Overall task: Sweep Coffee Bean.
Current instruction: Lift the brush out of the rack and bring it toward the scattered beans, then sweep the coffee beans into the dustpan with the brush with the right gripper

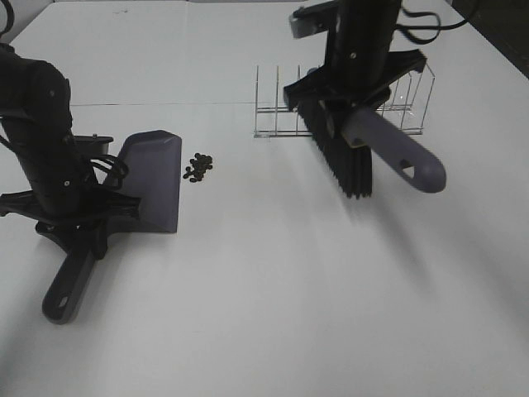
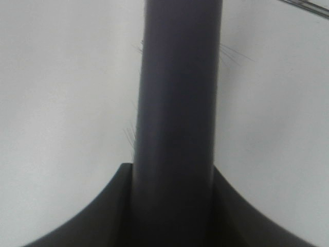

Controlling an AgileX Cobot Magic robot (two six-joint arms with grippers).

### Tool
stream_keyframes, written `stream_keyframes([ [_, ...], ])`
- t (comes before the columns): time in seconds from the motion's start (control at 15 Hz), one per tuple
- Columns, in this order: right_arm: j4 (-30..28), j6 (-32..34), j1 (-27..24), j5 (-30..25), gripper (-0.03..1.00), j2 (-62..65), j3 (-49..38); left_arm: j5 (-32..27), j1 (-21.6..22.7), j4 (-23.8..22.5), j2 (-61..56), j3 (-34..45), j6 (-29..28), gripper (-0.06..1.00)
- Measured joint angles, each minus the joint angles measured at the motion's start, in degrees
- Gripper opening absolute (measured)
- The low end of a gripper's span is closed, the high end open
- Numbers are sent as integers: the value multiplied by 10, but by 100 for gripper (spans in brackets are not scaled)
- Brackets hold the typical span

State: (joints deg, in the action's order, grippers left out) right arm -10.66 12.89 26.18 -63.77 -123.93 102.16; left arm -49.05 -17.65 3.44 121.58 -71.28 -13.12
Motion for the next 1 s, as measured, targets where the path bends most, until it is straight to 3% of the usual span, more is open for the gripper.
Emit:
stream_keyframes([
  [0.2, -39, 0, 52, -1, 29, -60, 18, 1, -10, 1, 1, -1, -1, 26],
  [0.6, -59, -34, 123, -60, 29, -189, 191, -1, -13, 5, 7, -3, -1, 26],
  [1.0, 42, -105, 174, -62, 29, -253, 327, -1, -13, 5, 7, -3, -1, 26],
])
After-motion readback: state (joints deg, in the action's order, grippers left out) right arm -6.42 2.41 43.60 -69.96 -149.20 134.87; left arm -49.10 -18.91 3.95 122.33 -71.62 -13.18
